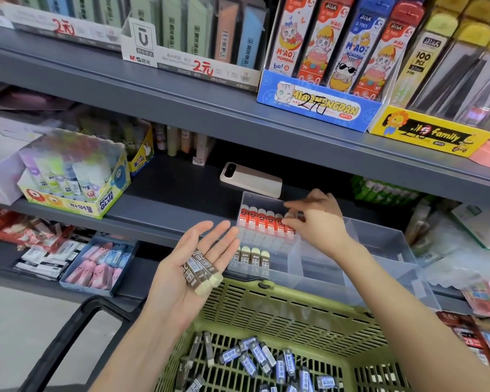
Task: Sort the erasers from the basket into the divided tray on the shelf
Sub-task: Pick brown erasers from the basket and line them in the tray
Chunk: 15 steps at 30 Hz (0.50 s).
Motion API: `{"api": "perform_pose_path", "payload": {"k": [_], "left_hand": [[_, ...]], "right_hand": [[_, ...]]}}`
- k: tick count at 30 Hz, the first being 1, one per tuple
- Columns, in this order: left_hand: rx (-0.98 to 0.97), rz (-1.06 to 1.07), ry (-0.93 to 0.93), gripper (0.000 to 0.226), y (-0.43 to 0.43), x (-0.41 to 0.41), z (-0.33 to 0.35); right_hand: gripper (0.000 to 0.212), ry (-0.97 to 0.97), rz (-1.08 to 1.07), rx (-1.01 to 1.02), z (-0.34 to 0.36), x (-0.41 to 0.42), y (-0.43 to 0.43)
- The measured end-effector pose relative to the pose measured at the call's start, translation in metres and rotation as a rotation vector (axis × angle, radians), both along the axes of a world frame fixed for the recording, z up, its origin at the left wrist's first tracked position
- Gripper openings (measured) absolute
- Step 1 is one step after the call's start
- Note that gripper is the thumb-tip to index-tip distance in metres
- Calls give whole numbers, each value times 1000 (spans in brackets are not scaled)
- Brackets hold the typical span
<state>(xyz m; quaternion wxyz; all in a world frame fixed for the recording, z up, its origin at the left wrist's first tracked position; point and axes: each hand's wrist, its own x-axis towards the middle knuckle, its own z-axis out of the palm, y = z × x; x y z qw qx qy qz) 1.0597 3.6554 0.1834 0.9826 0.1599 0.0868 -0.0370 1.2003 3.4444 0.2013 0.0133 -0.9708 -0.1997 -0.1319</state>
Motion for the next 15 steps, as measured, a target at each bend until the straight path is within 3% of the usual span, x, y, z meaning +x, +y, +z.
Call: {"api": "perform_pose_path", "payload": {"k": [2,6,7,9,11,13,15], "left_hand": [[-3,-2,1,28,0,0,0],[-8,7,-12,27,0,0,-1],[-5,9,-18,26,1,1,-2],[10,18,-33,24,1,1,-3],[52,34,-56,24,-1,1,-4],[112,53,-77,25,-3,0,-5],[148,71,-102,25,-5,-1,-5]], "right_hand": [[38,21,9,-34,-1,-1,0],[36,-66,83,-332,13,-12,9],[35,-129,96,-290,16,-23,15],[39,-158,128,43,23,-57,33],[42,113,198,454,29,-95,57],[39,416,194,525,28,-123,77],[31,542,163,540,22,-136,87]]}}
